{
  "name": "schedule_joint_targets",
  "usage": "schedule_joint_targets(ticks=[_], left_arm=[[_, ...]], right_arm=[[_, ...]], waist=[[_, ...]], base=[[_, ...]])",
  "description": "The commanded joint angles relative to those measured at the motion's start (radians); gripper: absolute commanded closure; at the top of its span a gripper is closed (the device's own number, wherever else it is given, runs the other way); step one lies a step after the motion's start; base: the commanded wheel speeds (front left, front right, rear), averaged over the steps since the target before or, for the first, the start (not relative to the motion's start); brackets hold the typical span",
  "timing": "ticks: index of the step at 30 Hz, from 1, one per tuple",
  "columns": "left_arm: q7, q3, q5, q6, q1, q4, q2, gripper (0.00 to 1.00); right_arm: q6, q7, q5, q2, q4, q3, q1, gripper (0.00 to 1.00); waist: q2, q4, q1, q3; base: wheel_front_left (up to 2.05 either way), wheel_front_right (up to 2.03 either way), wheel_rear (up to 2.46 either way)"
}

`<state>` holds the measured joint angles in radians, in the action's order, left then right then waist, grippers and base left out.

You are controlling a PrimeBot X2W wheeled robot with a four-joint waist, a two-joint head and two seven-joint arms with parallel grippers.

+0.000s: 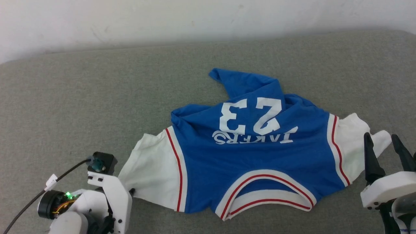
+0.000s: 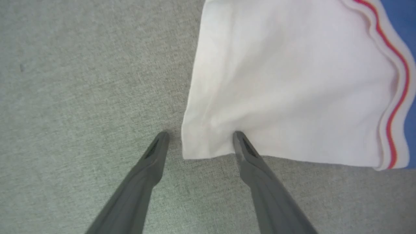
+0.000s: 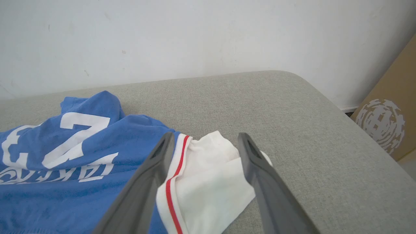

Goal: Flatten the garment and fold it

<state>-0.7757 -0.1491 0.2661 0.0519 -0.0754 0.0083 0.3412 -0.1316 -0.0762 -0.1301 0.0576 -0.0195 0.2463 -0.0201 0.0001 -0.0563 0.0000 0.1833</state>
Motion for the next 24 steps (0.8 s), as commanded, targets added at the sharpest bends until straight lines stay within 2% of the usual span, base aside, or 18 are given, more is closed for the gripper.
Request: schedule_joint_targets(ticks=[1,4,5,10,13,19,24], left_arm=[[-0.013,-0.001,0.006,-0.001,-0.011,0.026,0.005,0.0],[-0.045,-0.012,0.03,0.013,-0.015,0.063,0.004,0.02],[-0.057,-0.018,0.035,0.019,-0.015,0.073,0.006,1.0],[-0.067,-0.023,0.061,0.027,-0.012,0.078,0.001,1.0],[-0.025,-0.002,0.059,0.003,-0.01,0.056,-0.002,1.0],[0.094,0.067,0.048,-0.09,0.024,-0.061,-0.032,1.0],[0.108,0.077,0.048,-0.125,0.079,-0.181,-0.048,1.0]], right_arm=[[0.001,0.009,-0.003,-0.004,0.003,-0.002,-0.013,0.0],[0.001,0.016,-0.002,-0.005,0.011,-0.003,-0.017,0.0],[0.001,0.018,-0.002,-0.005,0.014,-0.004,-0.018,0.0],[0.001,0.022,0.001,-0.006,0.024,0.001,-0.023,0.0],[0.001,0.003,0.012,-0.005,0.036,0.007,-0.022,0.0],[0.001,-0.17,0.006,0.037,0.072,0.034,0.003,0.0],[0.001,-0.348,0.008,0.086,0.086,0.063,-0.008,0.0]], waist=[[-0.0001,-0.014,0.0,0.017],[-0.0001,-0.018,0.0,0.027],[-0.0001,-0.02,0.0,0.029],[-0.0001,-0.019,0.0,0.029],[-0.0001,-0.013,0.0,0.016],[-0.0001,0.023,0.0,-0.028],[-0.0001,0.054,0.0,-0.036]], base=[[0.0,0.0,0.0],[0.0,0.0,0.0],[0.0,0.0,0.0],[0.0,0.0,0.0],[0.0,0.0,0.0],[0.0,0.0,0.0],[0.0,0.0,0.0]])
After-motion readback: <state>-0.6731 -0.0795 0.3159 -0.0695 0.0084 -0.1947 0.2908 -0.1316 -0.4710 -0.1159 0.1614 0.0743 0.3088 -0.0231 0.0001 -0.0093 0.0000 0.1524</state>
